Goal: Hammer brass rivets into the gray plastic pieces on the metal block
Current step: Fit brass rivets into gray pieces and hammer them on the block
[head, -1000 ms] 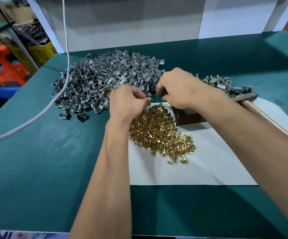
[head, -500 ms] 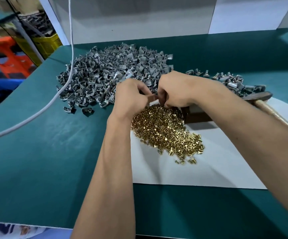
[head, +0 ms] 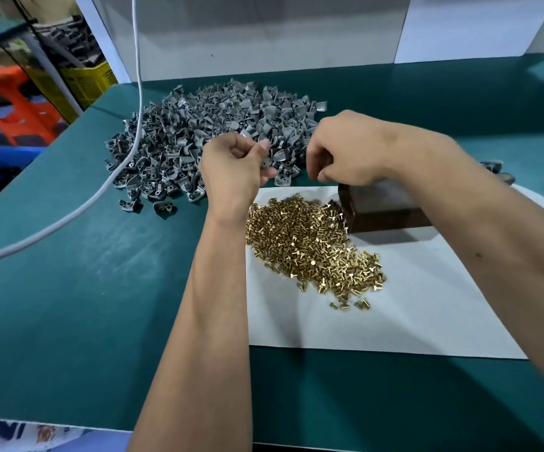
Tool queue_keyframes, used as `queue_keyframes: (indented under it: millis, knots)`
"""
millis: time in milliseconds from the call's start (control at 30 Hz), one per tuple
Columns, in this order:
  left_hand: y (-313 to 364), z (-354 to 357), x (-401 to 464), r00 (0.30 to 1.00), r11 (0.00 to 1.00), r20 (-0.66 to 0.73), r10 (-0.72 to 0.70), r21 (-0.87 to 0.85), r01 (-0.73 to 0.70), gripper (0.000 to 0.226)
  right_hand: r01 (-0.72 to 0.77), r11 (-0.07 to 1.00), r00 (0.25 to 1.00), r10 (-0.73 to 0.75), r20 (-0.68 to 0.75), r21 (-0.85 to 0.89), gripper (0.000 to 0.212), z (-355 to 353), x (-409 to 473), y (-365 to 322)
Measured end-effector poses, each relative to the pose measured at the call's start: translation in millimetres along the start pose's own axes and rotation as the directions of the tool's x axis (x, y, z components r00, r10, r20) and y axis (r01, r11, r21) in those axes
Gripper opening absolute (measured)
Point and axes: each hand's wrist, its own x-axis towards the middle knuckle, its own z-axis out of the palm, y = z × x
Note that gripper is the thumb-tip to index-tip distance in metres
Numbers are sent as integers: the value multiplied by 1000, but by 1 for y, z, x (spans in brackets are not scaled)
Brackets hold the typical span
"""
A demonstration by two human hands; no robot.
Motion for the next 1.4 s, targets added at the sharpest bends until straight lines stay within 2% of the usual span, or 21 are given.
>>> queue_keyframes:
  millis: [167, 300, 667, 867, 1033, 1167, 1267, 1333, 1400]
  knots:
    - [-1, 3, 1, 999, 997, -34, 26, 71, -24, 17, 72, 997, 982, -73, 173, 11, 3, -10, -23, -23]
    - [-3, 4, 1, 999, 996, -39, 35, 83, -32, 19, -30, 985, 939, -31, 343, 172, 15, 1, -49, -29]
    - [-1, 12, -8, 999, 992, -20, 46, 122, -44, 15, -136, 888, 960, 10, 279, 438, 15, 37, -119, -4]
    - [1, 16, -13, 999, 982, -5, 52, 183, -51, 9, -140, 920, 946, 15, 325, 365, 14, 41, -116, -16]
    - [2, 17, -13, 999, 981, -14, 43, 189, -40, 13, -112, 954, 969, 43, 243, 279, 14, 44, -112, -25]
    - [3, 20, -14, 1000, 989, 1, 28, 147, -28, 8, -64, 993, 993, 54, 101, 101, 13, 42, -108, -32]
    - [4, 22, -14, 999, 999, 42, -7, 54, 5, 10, -30, 1000, 993, 30, 114, -4, 15, 42, -107, -34]
    - [5, 23, -14, 997, 1000, 72, -28, -11, 28, 11, -20, 1000, 992, 18, 121, 14, 14, 42, -107, -33]
    - [7, 26, -16, 994, 996, 103, -34, -82, 42, 13, -36, 988, 992, 18, 123, 152, 15, 40, -107, -26]
